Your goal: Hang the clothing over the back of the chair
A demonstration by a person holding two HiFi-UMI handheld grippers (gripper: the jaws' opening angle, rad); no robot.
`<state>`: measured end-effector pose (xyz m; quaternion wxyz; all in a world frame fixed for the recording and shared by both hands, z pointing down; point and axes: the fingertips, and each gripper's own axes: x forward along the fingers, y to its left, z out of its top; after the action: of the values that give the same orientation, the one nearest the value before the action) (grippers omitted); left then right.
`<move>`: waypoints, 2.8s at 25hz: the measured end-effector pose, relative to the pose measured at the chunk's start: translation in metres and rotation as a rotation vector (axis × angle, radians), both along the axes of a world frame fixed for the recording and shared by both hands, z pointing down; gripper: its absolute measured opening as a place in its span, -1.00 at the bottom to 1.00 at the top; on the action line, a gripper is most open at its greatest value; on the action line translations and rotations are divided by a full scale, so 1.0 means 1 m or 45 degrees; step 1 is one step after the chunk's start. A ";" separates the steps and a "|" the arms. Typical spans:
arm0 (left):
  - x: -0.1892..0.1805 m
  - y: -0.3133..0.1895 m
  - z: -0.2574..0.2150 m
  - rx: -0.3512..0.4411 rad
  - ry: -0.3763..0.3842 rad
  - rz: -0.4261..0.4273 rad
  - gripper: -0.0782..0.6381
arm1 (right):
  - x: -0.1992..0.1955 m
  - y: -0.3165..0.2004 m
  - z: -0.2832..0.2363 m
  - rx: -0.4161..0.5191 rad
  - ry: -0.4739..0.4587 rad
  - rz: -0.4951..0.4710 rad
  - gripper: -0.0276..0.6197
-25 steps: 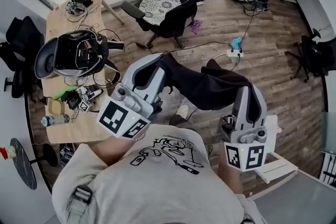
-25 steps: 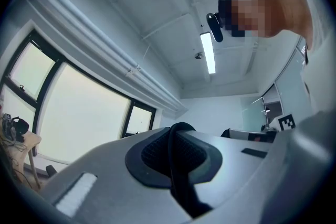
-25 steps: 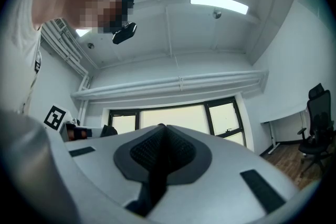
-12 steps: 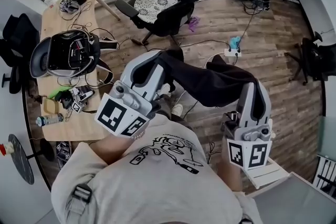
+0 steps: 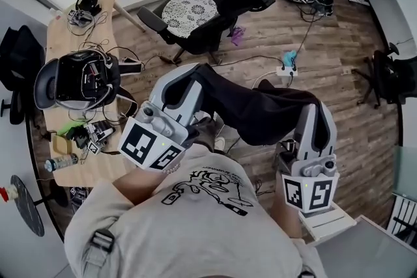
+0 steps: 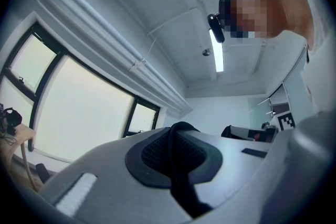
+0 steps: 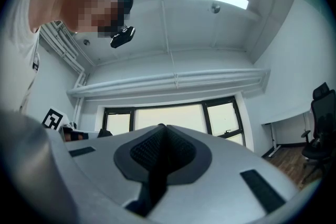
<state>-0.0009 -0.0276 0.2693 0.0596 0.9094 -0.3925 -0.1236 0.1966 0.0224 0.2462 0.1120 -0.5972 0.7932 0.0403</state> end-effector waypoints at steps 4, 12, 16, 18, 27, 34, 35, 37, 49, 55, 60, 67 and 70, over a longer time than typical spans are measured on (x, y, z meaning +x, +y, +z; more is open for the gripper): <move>-0.007 -0.044 0.002 -0.003 0.008 0.007 -0.76 | -0.008 -0.044 0.001 -0.001 -0.008 -0.002 -0.88; -0.023 -0.126 0.005 -0.013 0.014 0.036 -0.76 | -0.024 -0.126 0.001 -0.010 -0.006 0.012 -0.88; -0.028 -0.157 0.008 -0.016 0.017 0.059 -0.76 | -0.029 -0.158 0.000 -0.006 0.000 0.040 -0.88; -0.028 -0.169 0.008 -0.017 0.018 0.072 -0.76 | -0.029 -0.169 0.000 0.000 -0.004 0.054 -0.88; -0.026 -0.196 0.006 -0.003 0.013 0.063 -0.76 | -0.016 -0.197 -0.001 0.016 0.000 0.078 -0.88; -0.013 -0.203 0.005 -0.026 -0.013 -0.002 -0.76 | 0.005 -0.203 -0.005 0.005 -0.002 0.057 -0.88; -0.011 -0.203 0.002 -0.020 -0.012 -0.006 -0.76 | 0.008 -0.204 -0.007 0.009 -0.001 0.052 -0.88; -0.009 -0.203 -0.002 -0.009 -0.018 -0.019 -0.76 | 0.012 -0.203 -0.012 0.023 0.005 0.039 -0.88; -0.011 -0.234 -0.054 0.124 -0.096 -0.117 -0.76 | 0.033 -0.232 -0.076 0.197 0.105 0.019 -0.88; -0.014 -0.259 -0.093 0.221 -0.114 -0.159 -0.76 | 0.042 -0.258 -0.116 0.289 0.174 0.028 -0.88; -0.021 -0.290 -0.110 0.260 -0.153 -0.206 -0.76 | 0.043 -0.295 -0.135 0.309 0.213 -0.005 -0.88; -0.028 -0.342 -0.108 0.250 -0.209 -0.253 -0.76 | 0.050 -0.348 -0.137 0.267 0.258 -0.001 -0.88; -0.034 -0.375 -0.098 0.203 -0.245 -0.283 -0.76 | 0.056 -0.373 -0.134 0.233 0.260 0.030 -0.88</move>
<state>-0.0350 -0.4031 0.1714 -0.0648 0.8698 -0.4837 -0.0727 0.2524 -0.3506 0.1118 0.0842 -0.5866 0.7864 0.1746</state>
